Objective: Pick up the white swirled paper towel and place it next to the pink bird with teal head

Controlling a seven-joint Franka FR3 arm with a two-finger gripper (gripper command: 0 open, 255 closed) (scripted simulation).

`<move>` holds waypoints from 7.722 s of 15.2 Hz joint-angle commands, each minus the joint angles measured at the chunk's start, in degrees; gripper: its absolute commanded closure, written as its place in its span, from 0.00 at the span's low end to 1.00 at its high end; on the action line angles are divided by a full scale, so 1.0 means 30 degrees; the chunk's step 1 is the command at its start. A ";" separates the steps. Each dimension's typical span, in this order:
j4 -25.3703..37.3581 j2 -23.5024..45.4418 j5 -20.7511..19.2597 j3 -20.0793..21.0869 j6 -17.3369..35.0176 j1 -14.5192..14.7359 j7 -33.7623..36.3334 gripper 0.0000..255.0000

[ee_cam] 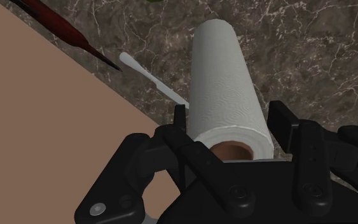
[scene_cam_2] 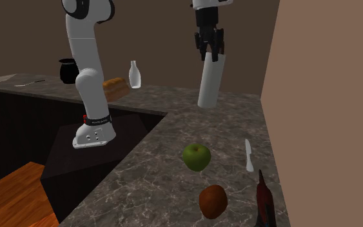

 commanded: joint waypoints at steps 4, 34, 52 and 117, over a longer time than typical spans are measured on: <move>0.1803 0.0461 0.0297 -0.0100 -0.1448 -0.0115 -0.0157 1.00; 0.4829 0.0834 0.1756 -0.4722 -0.4884 -0.5145 -0.9445 1.00; 0.2956 0.1865 0.2952 -0.6209 -0.2840 -0.7394 -1.3376 1.00; -0.6246 0.0813 0.2339 -0.5985 0.5765 -0.6680 -1.3814 0.00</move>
